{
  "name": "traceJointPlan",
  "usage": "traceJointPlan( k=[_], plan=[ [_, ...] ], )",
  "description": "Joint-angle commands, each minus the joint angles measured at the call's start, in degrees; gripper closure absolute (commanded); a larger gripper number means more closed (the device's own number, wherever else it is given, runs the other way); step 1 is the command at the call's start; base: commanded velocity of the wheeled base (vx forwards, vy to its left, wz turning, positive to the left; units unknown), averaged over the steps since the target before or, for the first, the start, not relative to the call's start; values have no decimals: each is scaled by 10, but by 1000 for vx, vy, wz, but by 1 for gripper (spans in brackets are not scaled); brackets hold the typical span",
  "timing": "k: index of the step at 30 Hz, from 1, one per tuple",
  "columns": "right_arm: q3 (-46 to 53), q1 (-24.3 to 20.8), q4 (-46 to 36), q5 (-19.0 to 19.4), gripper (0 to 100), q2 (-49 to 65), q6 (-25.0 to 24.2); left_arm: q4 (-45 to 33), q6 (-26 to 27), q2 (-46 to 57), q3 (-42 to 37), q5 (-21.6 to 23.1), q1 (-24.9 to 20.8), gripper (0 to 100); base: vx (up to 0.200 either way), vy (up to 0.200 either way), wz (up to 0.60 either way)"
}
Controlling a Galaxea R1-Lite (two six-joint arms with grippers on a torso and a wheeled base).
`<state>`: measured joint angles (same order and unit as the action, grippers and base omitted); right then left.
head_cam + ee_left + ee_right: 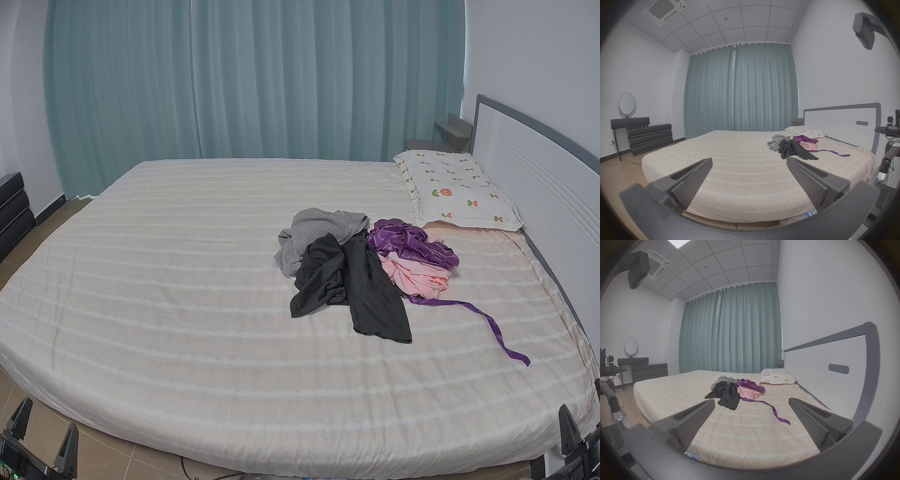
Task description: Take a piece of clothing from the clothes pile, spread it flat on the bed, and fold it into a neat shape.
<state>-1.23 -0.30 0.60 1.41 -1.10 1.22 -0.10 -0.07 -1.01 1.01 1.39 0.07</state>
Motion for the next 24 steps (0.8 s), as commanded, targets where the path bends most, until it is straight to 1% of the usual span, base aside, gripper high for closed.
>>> traceJointPlan(
  k=[1, 2, 4, 5, 9, 10, 11, 14, 16, 18, 19, 21, 22, 24],
  plan=[
    [-156, -2, 7, 12, 0, -102, -45, 0, 0, 8, -10, 0, 0, 0, 0, 0, 0],
    [-158, -2, 5, 14, 0, -119, -44, 0, 0, 8, -10, 0, 0, 0, 0, 0, 0],
    [-150, -7, -2, 37, 0, -169, -9, 0, 0, 8, -10, 0, 0, 0, 0, 0, 0],
    [-146, -8, -3, 44, 0, -193, -2, 0, 0, 8, -10, 0, 0, 0, 0, 0, 0],
    [-138, -15, 26, 62, 0, -349, -12, 0, 0, 8, -10, 0, 0, 0, 0, 0, 0],
    [-137, -15, 27, 62, 0, -355, -12, 0, 0, 8, -10, 0, 0, 0, 0, 0, 0],
    [-138, -27, 55, 71, 0, -428, -17, 0, 0, 8, -10, 0, 0, 0, 0, 0, 0],
    [-145, -44, 107, 73, 0, -531, -21, 0, 0, 8, -10, 0, 0, 0, 0, 0, 0],
    [-154, -57, 155, 75, 0, -603, -35, 0, 0, 8, -10, 0, 0, 0, 0, 0, 0],
    [-166, -68, 187, 74, 0, -661, -49, 0, 0, 8, -10, 0, 0, 0, 0, 0, 0],
    [-179, -76, 206, 73, 0, -704, -63, 0, 0, 8, -10, 0, 0, 0, 0, 0, 0],
    [-192, -80, 220, 73, 0, -740, -75, 0, 0, 8, -10, 0, 0, 0, 0, 0, 0],
    [-215, -84, 242, 73, 0, -807, -96, 0, 0, 8, -10, 0, 0, 0, 0, 0, 0],
    [-246, -89, 266, 71, 0, -872, -111, 0, 0, 8, -10, 0, 0, 0, 0, 0, 0]
  ],
)
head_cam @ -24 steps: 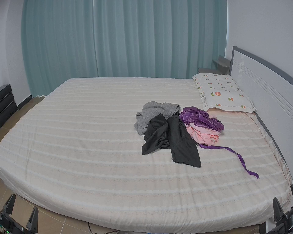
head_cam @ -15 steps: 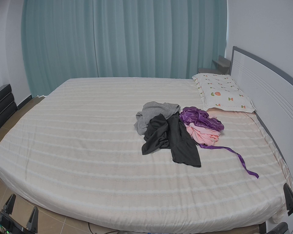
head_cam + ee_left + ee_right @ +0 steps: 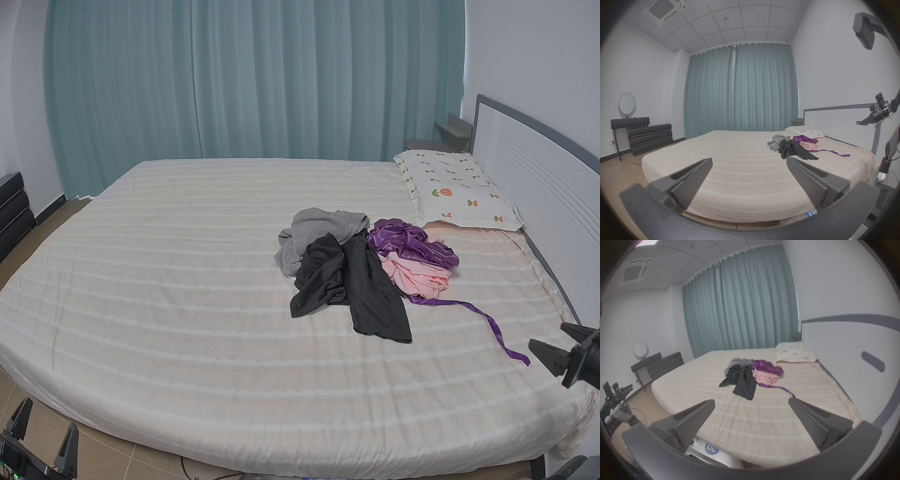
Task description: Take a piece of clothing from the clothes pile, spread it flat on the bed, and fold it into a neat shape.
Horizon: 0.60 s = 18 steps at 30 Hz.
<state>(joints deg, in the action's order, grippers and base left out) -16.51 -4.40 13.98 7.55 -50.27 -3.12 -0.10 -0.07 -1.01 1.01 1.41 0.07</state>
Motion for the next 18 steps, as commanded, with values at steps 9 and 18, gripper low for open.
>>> traceJointPlan(
  k=[9, 18],
  plan=[
    [-262, -77, 192, -28, 0, -619, -164, 0, 0, 8, -10, 0, 0, 0, 0, 0, 0],
    [-408, -94, 194, -53, 0, -802, -233, 0, 0, 8, -10, 0, 0, 0, 0, 0, 0]
  ],
)
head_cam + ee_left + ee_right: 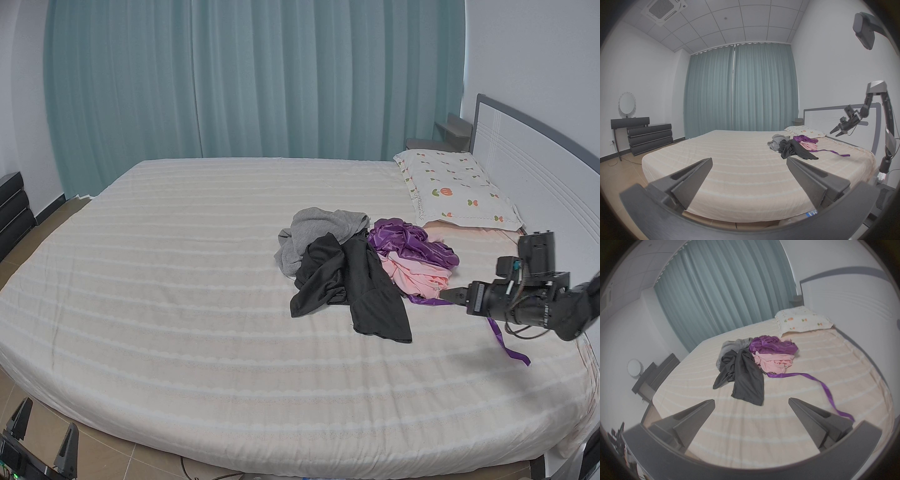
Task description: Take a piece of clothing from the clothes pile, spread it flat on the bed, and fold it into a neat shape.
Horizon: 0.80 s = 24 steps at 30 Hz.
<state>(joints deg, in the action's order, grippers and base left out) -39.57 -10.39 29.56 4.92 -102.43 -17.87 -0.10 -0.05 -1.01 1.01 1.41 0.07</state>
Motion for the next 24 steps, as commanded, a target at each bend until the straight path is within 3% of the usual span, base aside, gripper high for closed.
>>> traceJointPlan(
  k=[1, 5, 12, 24],
  plan=[
    [-192, -37, 37, -27, 0, -296, -97, 0, 0, 8, -10, 0, 0, 0, 0, 0, 0],
    [-240, -46, 37, -33, 0, -348, -121, 0, 0, 8, -10, 0, 0, 0, 0, 0, 0],
    [-294, -46, 30, -35, 0, -388, -122, 0, 0, 8, -10, 0, 0, 0, 0, 0, 0],
    [-321, -52, 33, -35, 0, -425, -121, 0, 0, 8, -10, 0, 0, 0, 0, 0, 0]
  ],
)
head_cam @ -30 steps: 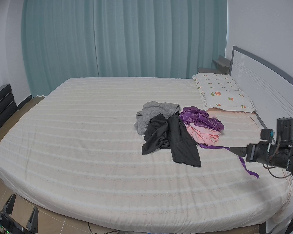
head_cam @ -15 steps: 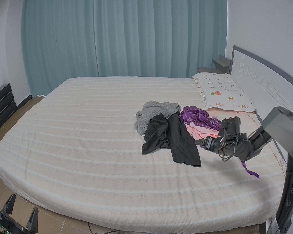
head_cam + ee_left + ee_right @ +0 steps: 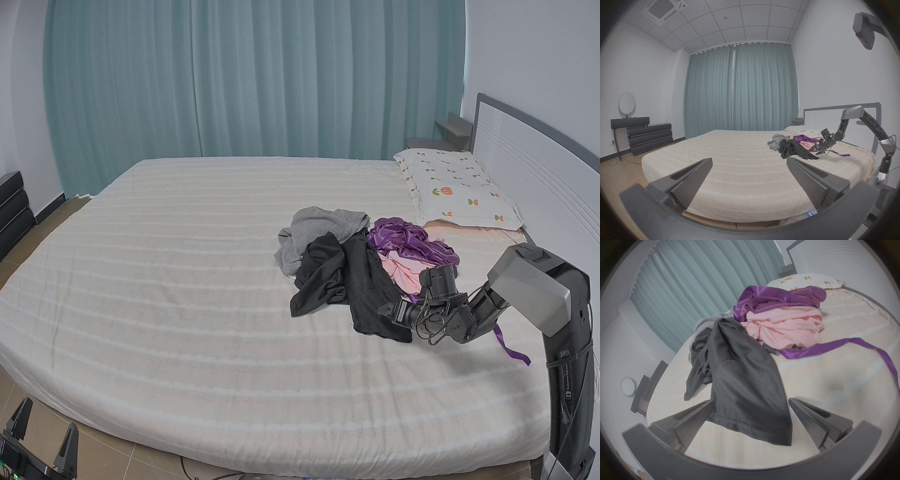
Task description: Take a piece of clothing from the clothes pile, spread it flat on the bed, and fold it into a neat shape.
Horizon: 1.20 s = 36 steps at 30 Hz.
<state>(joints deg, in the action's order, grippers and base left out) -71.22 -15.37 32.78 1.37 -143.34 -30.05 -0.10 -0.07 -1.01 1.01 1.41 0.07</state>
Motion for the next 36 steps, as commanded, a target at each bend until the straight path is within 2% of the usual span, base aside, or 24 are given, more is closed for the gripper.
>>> traceJointPlan(
  k=[1, 25, 26, 30, 36],
  plan=[
    [-7, -4, -1, 1, 0, -16, 1, 0, 0, 8, -10, 0, 0, 0, 0, 0, 0],
    [-38, -2, -47, 22, 0, -25, 8, 0, 0, 8, -10, 0, 0, 0, 0, 0, 0],
    [-42, -2, -60, 29, 100, -25, 8, 0, 0, 8, -10, 0, 0, 0, 0, 0, 0],
    [-59, -3, -97, 31, 100, -26, 8, 0, 0, 8, -10, 0, 0, 0, 0, 0, 0],
    [-65, -2, -108, 33, 100, -26, 8, 0, 0, 8, -10, 0, 0, 0, 0, 0, 0]
  ],
)
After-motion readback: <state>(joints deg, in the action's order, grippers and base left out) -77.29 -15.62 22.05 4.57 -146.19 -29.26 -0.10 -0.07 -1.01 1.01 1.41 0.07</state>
